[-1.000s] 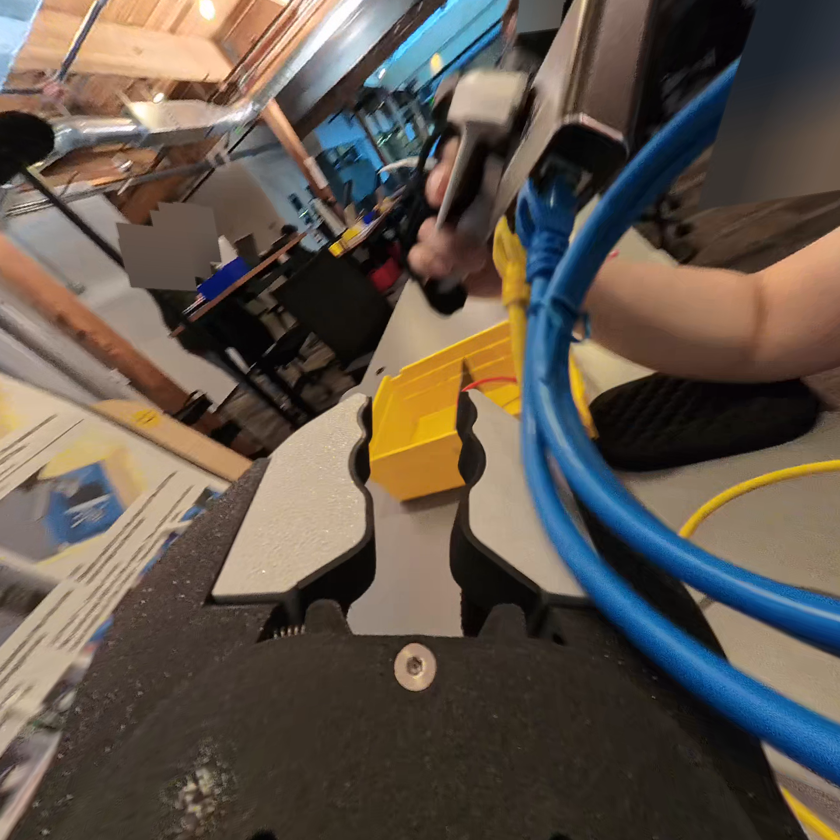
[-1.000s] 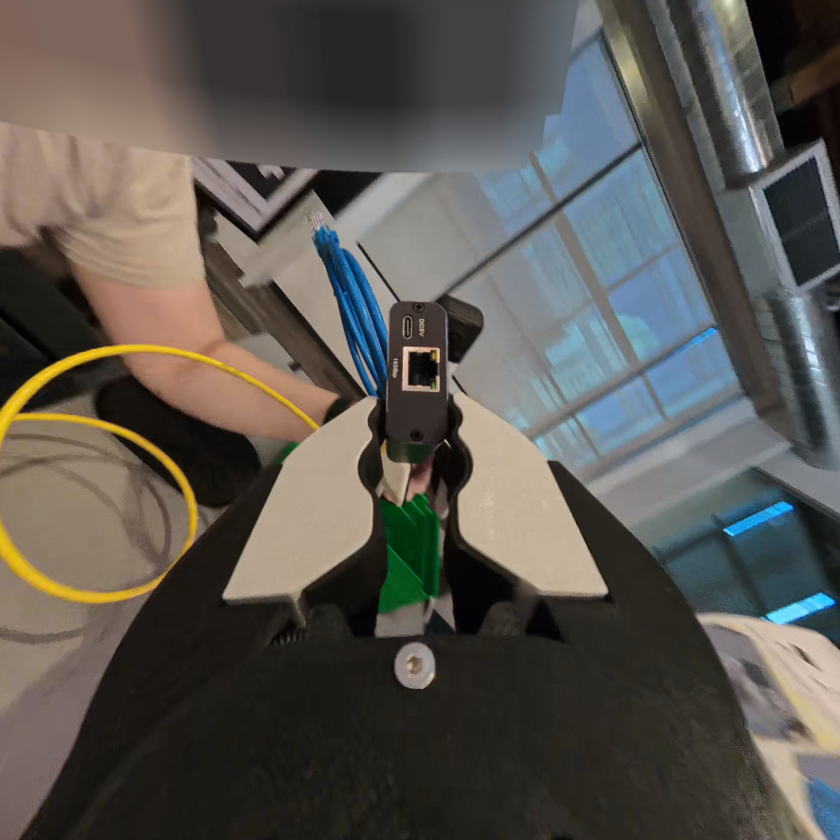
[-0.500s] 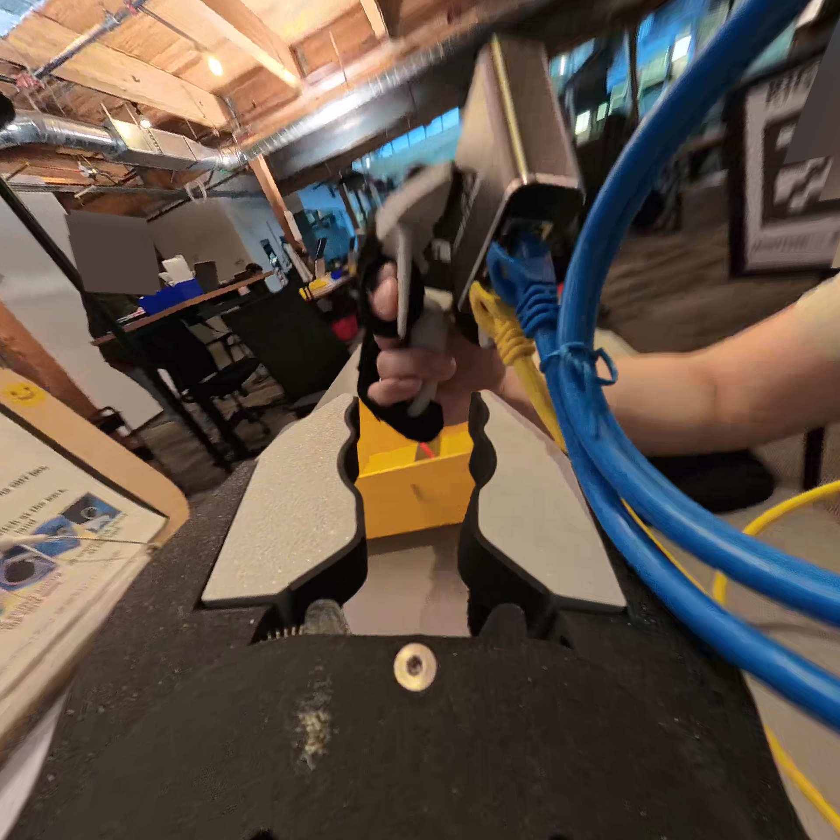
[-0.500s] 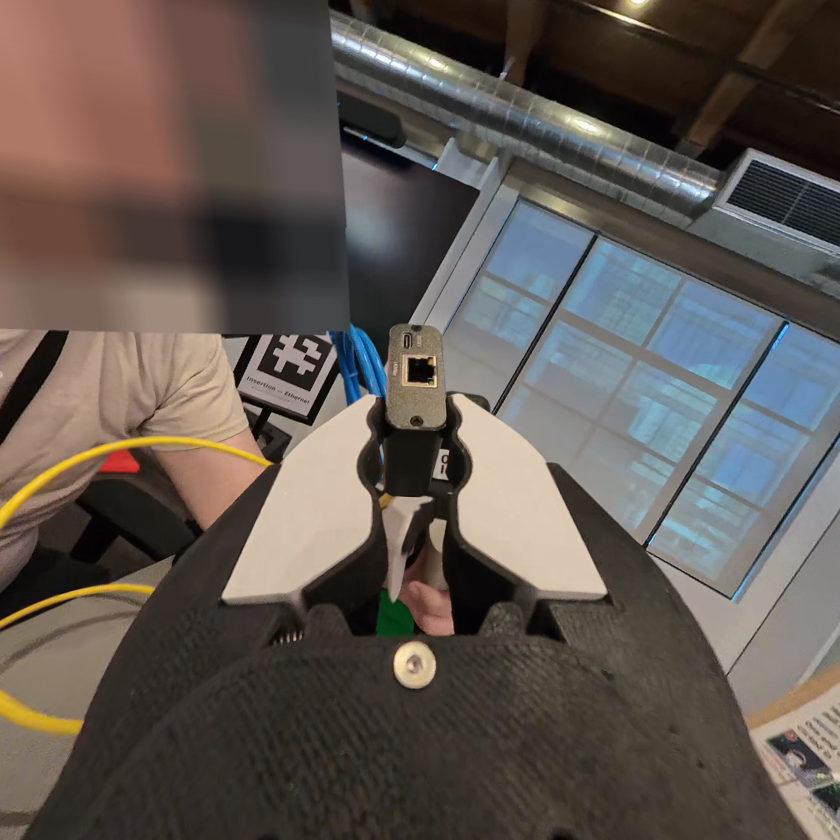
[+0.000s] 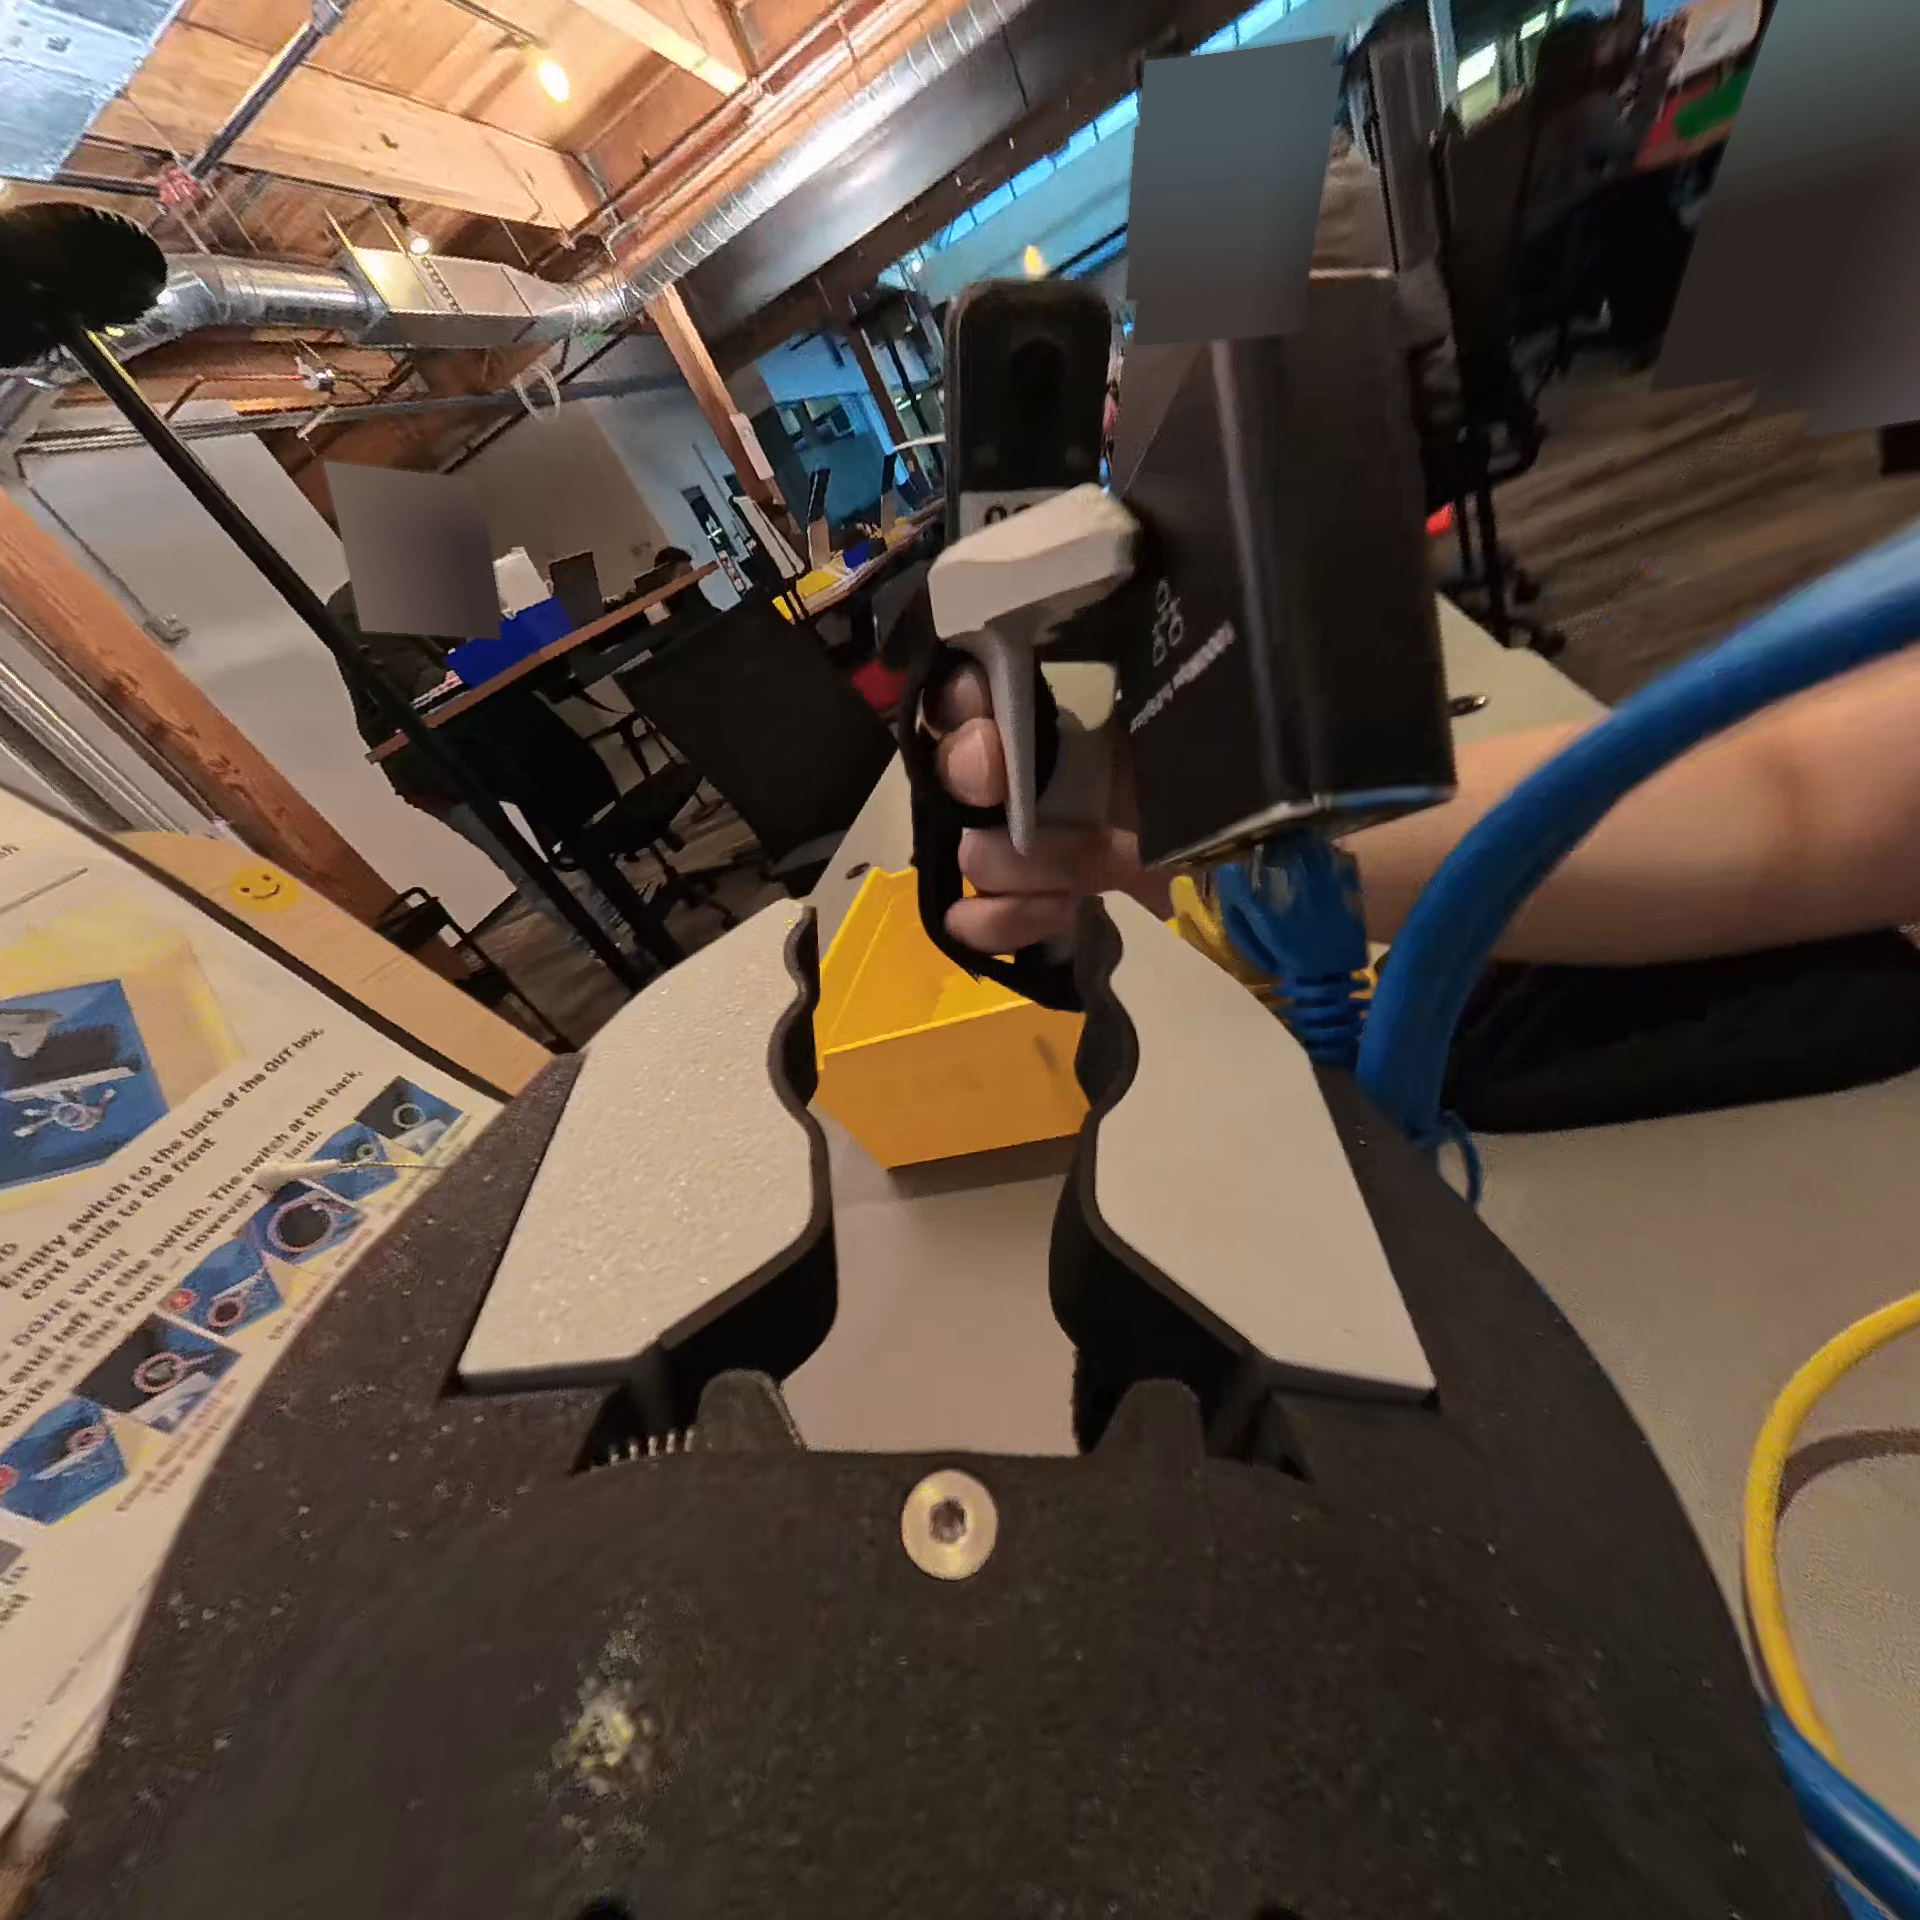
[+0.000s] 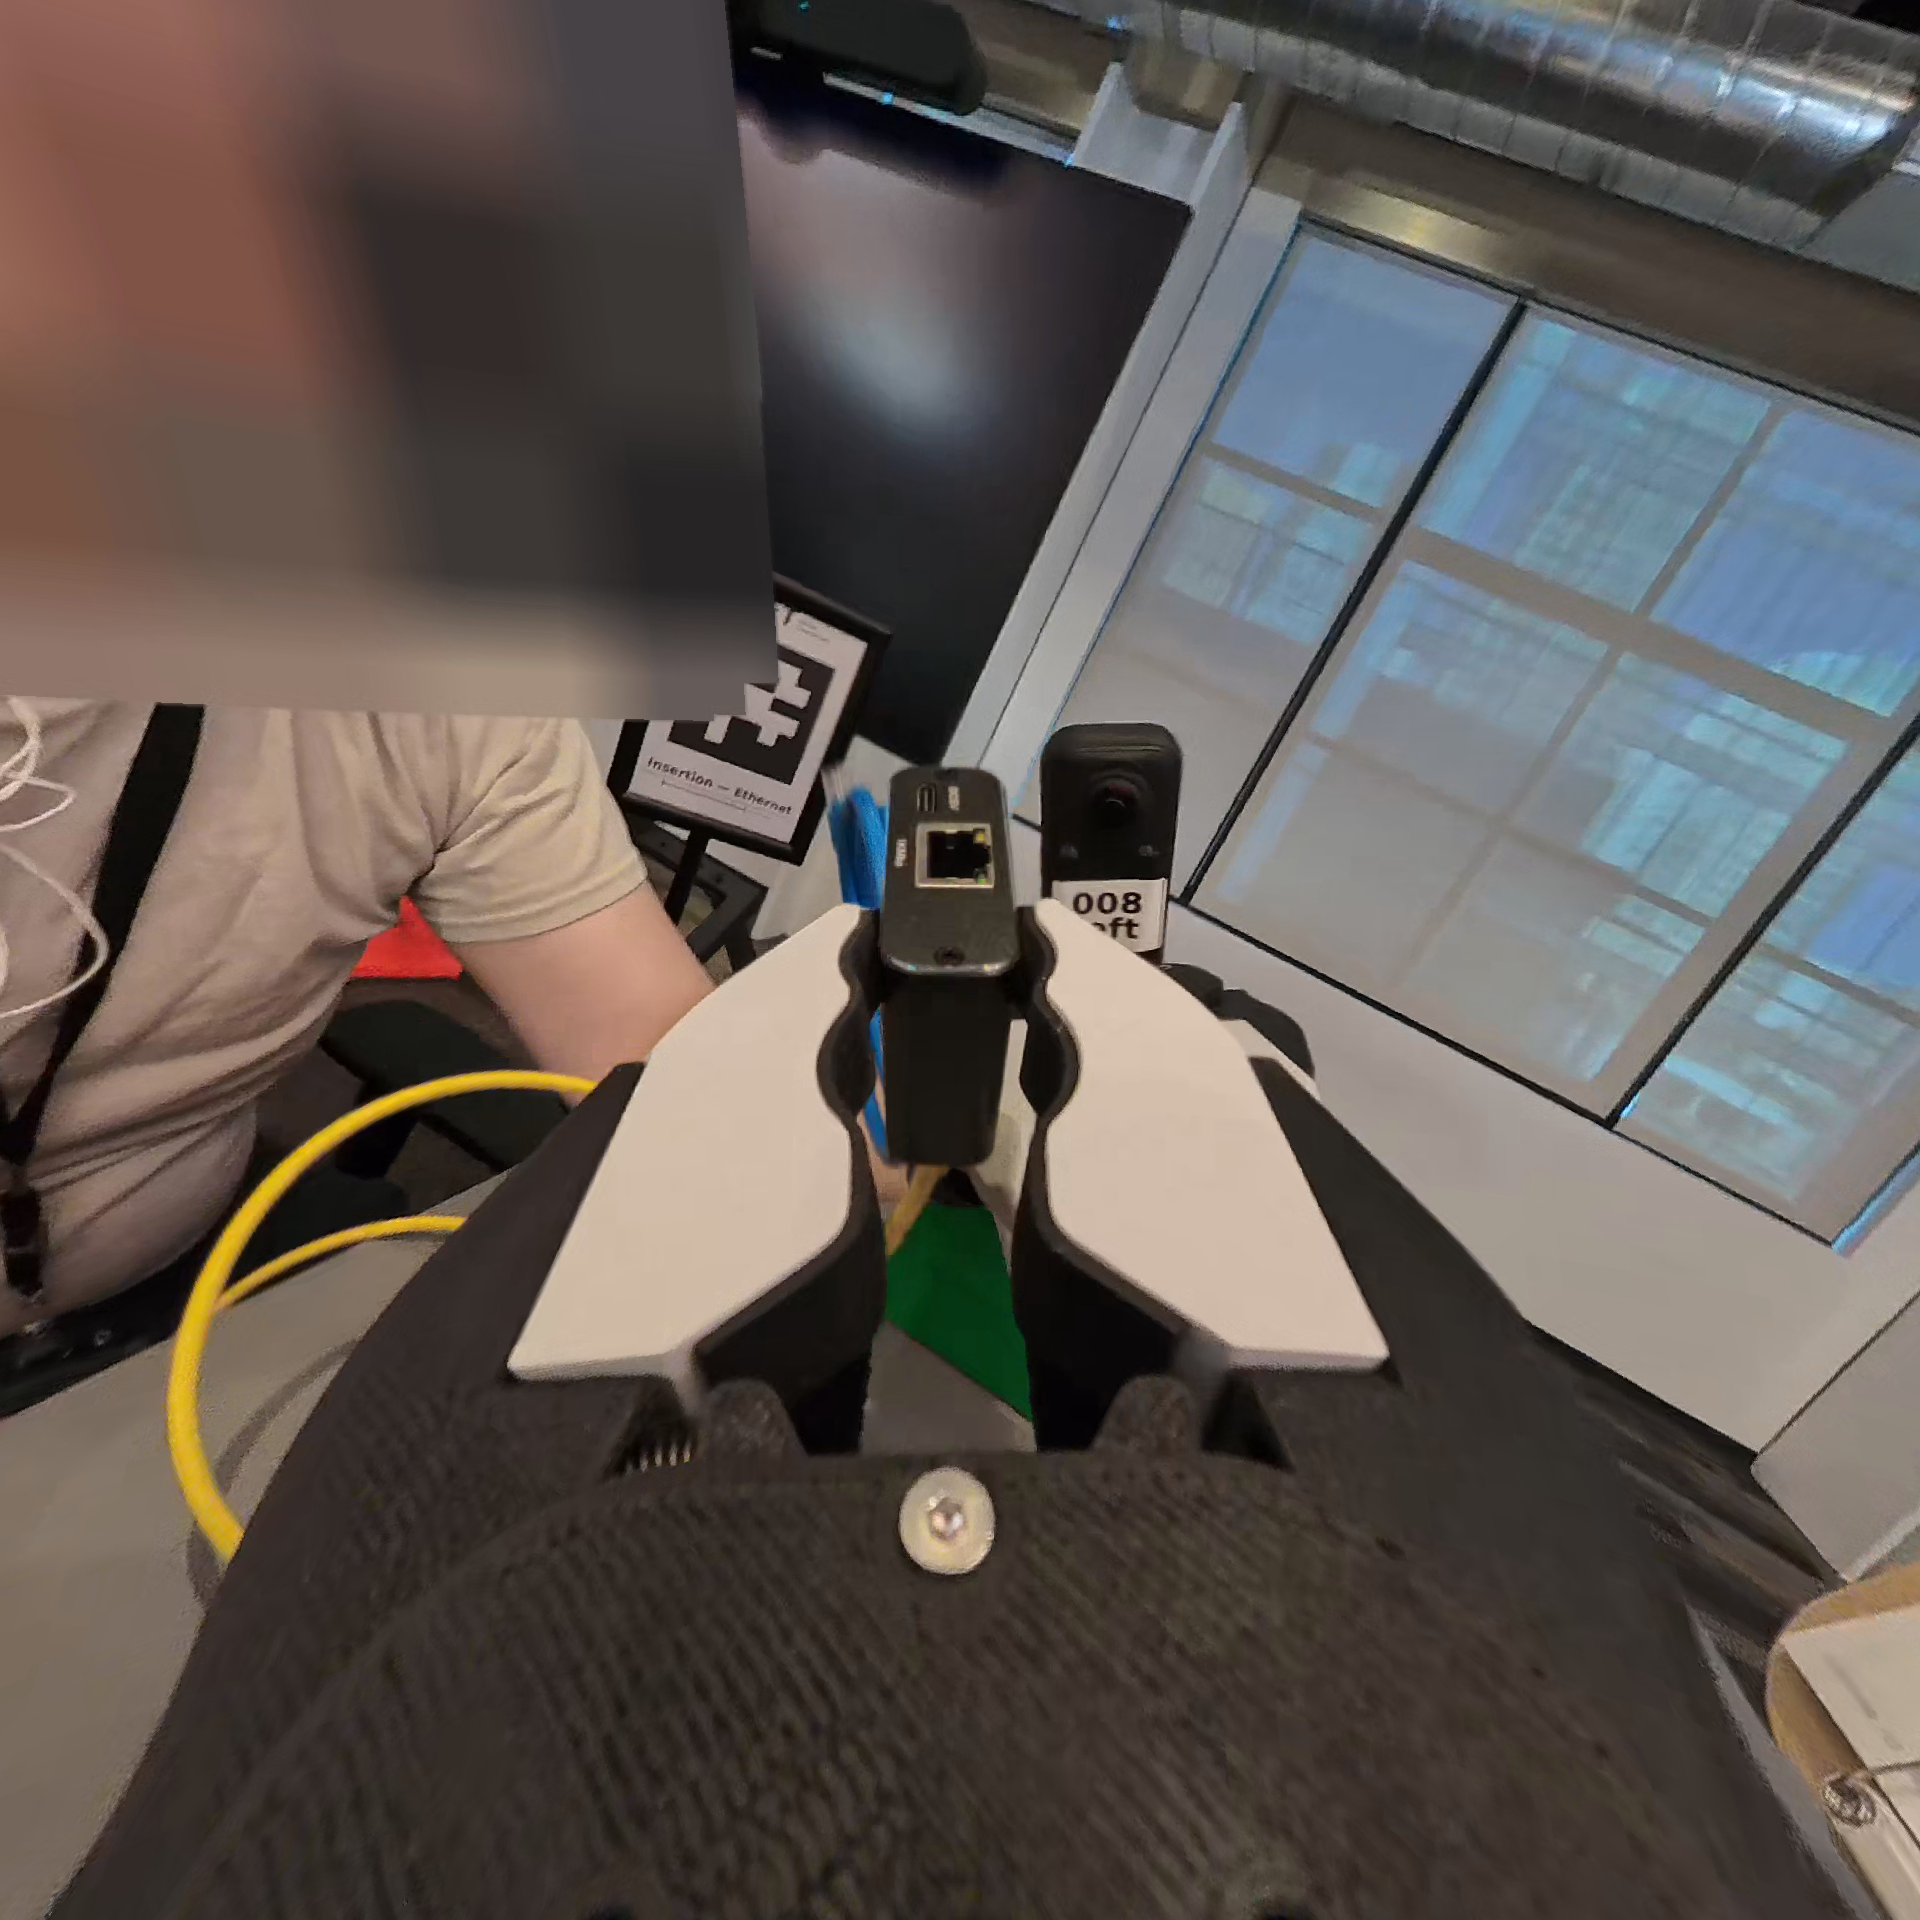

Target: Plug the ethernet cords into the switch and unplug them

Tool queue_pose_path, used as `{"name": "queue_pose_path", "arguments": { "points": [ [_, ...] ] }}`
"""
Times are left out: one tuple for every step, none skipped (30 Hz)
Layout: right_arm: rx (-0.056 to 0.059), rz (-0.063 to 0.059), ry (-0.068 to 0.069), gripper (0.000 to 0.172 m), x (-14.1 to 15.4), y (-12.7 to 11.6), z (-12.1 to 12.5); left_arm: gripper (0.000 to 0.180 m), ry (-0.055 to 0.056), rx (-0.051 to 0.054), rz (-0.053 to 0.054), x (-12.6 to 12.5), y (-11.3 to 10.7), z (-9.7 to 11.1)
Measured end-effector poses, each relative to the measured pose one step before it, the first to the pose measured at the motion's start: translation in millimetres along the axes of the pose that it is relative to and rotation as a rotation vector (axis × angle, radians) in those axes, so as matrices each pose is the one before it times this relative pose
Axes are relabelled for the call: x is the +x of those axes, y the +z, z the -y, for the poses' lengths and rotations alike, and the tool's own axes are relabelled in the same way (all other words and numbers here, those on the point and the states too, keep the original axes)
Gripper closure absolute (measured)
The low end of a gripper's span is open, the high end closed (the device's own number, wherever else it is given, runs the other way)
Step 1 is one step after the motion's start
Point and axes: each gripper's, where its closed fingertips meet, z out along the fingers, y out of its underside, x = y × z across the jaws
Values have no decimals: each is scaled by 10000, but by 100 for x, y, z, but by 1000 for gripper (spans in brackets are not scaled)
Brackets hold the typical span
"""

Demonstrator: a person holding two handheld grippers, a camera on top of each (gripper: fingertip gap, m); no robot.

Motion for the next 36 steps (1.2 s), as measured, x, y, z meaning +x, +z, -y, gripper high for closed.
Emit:
{"name": "queue_pose_path", "arguments": {
  "points": [
    [-220, 178, -140, 146, -405, 175, 22, 133, 268, -125, -6, 248, 100, 36],
    [-262, 64, -198, 146, -258, 197, -5, 132, 270, -191, 23, 186, 134, -77],
    [-207, 26, -243, 146, -227, 171, 93, 131, 262, -236, 31, 149, 158, -213],
    [-79, 67, -168, 146, -258, 126, 272, 131, 190, -162, 29, 92, 128, -228],
    [-79, -14, -105, 146, -78, 76, 281, 130, 74, -55, 3, 61, 123, -202],
    [-129, -46, -171, 146, -53, 32, 204, 130, -45, 6, -13, 13, 95, -221],
    [-170, -37, -164, 146, -68, -21, 114, 130, -125, -21, -33, -33, 87, -336],
    [-381, -102, -152, 146, 53, -61, -196, 130, -121, -122, 12, -134, 69, -495],
    [-431, -121, -162, 146, 83, -100, -309, 130, -38, -235, 161, -382, 10, -618],
    [-405, -146, -125, 146, 142, -116, -346, 130, 12, -271, 292, -627, -85, -631],
    [-481, -155, -155, 146, 162, -126, -465, 131, -25, -320, 300, -733, -212, -624],
    [-479, -180, -189, 146, 190, -117, -502, 131, -111, -303, 289, -813, -338, -491],
    [-633, -155, -182, 146, 183, -100, -693, 131, -230, -154, 273, -881, -498, -163],
    [-407, -103, -191, 146, 61, -97, -421, 131, -354, 40, 145, -738, -612, 222],
    [-328, -122, -139, 147, 144, -117, -342, 131, -429, 234, -47, -454, -709, 607],
    [-354, -173, -142, 146, 234, -132, -402, 132, -415, 381, -296, -4, -762, 893],
    [-241, -179, -76, 146, 275, -149, -311, 134, -350, 436, -617, 626, -731, 1034],
    [-269, -191, -7, 146, 321, -100, -395, 134, -220, 363, -810, 1184, -548, 984],
    [-340, -175, -14, 146, 299, -14, -513, 134, -3, 125, -689, 1312, -205, 704],
    [-451, -174, -46, 146, 250, 78, -653, 133, 248, -204, -227, 862, 196, 290],
    [-364, -169, -92, 146, 201, 175, -521, 131, 478, -502, 136, 480, 533, -125],
    [-250, -45, -93, 146, -17, 253, -342, 130, 606, -683, 206, 457, 738, -403],
    [-180, 45, -61, 146, -141, 283, -235, 130, 633, -669, 325, 241, 802, -426],
    [-121, 65, -46, 146, -168, 286, -156, 131, 574, -532, 513, -156, 728, -337],
    [-22, 68, -40, 146, -176, 240, 2, 135, 458, -429, 569, -370, 591, -362],
    [50, 56, 3, 146, -126, 171, 113, 136, 359, -409, 259, -35, 460, -517],
    [78, 38, 30, 146, -80, 109, 170, 137, 239, -364, 39, 156, 359, -590],
    [75, 19, 0, 146, -61, 97, 176, 138, 97, -191, -27, 155, 275, -401],
    [31, -38, -38, 146, 5, 109, 108, 143, 18, 47, -139, 253, 149, -56],
    [36, -122, -46, 146, 145, 55, 102, 156, 84, 135, -251, 397, 44, 64],
    [99, -165, -18, 146, 182, 22, 178, 156, 77, 119, 83, -98, 16, 89],
    [220, -170, 7, 146, 168, -3, 300, 156, -8, 117, 106, -229, -64, 148],
    [309, -223, 53, 146, 230, -49, 363, 155, -81, 168, -31, -103, -124, 226],
    [352, -350, 104, 144, 406, -140, 302, 155, -160, 268, 4, -190, -213, 376],
    [374, -334, 220, 133, 478, -195, 183, 156, -227, 384, 66, -336, -358, 527],
    [306, -161, 498, 124, 384, -172, -42, 156, -284, 460, -46, -241, -505, 660]
  ]
}}
